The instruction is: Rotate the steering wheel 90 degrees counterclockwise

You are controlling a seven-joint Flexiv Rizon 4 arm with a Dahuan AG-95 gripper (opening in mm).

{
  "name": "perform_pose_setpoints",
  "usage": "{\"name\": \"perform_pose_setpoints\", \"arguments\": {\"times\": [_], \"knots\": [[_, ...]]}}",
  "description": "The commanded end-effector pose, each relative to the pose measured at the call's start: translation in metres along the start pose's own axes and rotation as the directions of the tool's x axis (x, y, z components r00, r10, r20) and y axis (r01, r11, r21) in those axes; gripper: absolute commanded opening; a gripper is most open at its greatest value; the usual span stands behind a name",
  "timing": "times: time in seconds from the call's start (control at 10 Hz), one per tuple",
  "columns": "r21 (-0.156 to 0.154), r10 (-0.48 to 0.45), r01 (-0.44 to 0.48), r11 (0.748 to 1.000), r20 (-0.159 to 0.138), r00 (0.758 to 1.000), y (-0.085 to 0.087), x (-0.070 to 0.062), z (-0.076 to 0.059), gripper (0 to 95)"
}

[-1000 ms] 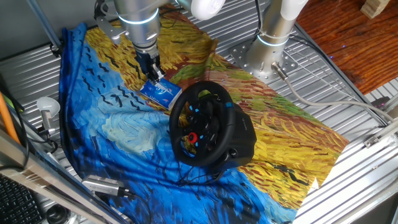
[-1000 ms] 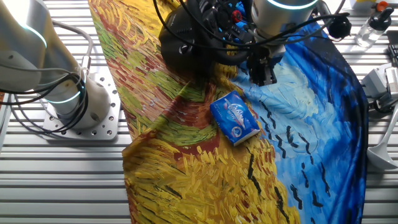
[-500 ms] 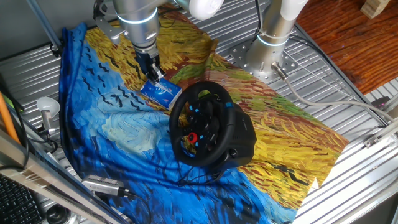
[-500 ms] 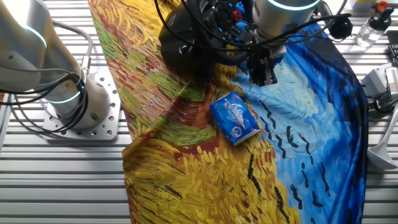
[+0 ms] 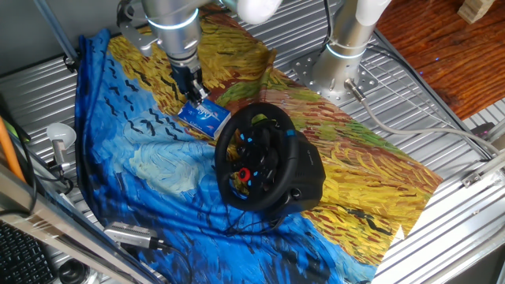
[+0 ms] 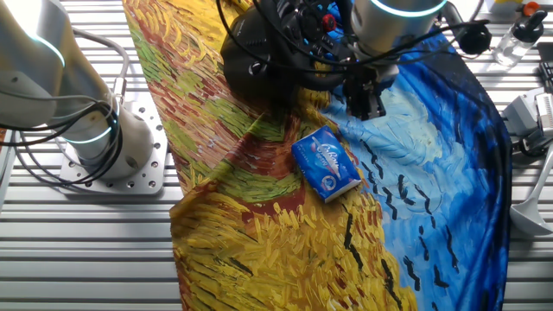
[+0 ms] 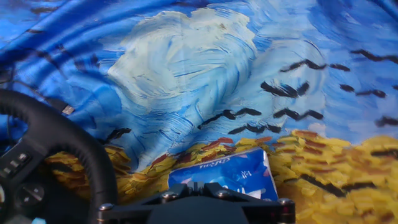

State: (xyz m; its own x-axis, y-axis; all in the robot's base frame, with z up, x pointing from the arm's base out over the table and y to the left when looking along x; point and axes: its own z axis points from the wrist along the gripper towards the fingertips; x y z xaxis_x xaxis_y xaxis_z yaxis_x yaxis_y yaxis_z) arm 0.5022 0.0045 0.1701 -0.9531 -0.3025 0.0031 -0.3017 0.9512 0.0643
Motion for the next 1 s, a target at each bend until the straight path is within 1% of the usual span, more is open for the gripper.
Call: {"name": "perform_pose_setpoints", "arguments": {"times": [0.1, 0.2, 0.3, 0.4, 0.5, 0.6, 0.7, 0.8, 0.9, 1.0], "knots": [[-0.185, -0.095, 0.090, 0.979, -0.020, 0.995, 0.018, -0.010, 0.007, 0.0], [-0.233, -0.125, 0.107, 0.967, -0.063, 0.990, 0.029, -0.014, 0.007, 0.0], [-0.280, -0.178, 0.152, 0.948, -0.069, 0.982, 0.041, -0.019, 0.004, 0.0], [-0.288, -0.209, 0.180, 0.941, -0.076, 0.975, 0.062, -0.023, -0.008, 0.0], [-0.299, -0.242, 0.202, 0.932, -0.102, 0.965, 0.083, -0.028, -0.022, 0.0], [-0.316, -0.277, 0.226, 0.921, -0.127, 0.952, 0.088, -0.034, -0.037, 0.0], [-0.324, -0.275, 0.218, 0.921, -0.144, 0.950, 0.095, -0.038, -0.047, 0.0], [-0.308, -0.263, 0.204, 0.929, -0.165, 0.950, 0.106, -0.048, -0.059, 0.0], [-0.295, -0.263, 0.205, 0.933, -0.173, 0.949, 0.110, -0.051, -0.062, 0.0], [-0.284, -0.266, 0.208, 0.936, -0.185, 0.946, 0.121, -0.061, -0.069, 0.0]]}}
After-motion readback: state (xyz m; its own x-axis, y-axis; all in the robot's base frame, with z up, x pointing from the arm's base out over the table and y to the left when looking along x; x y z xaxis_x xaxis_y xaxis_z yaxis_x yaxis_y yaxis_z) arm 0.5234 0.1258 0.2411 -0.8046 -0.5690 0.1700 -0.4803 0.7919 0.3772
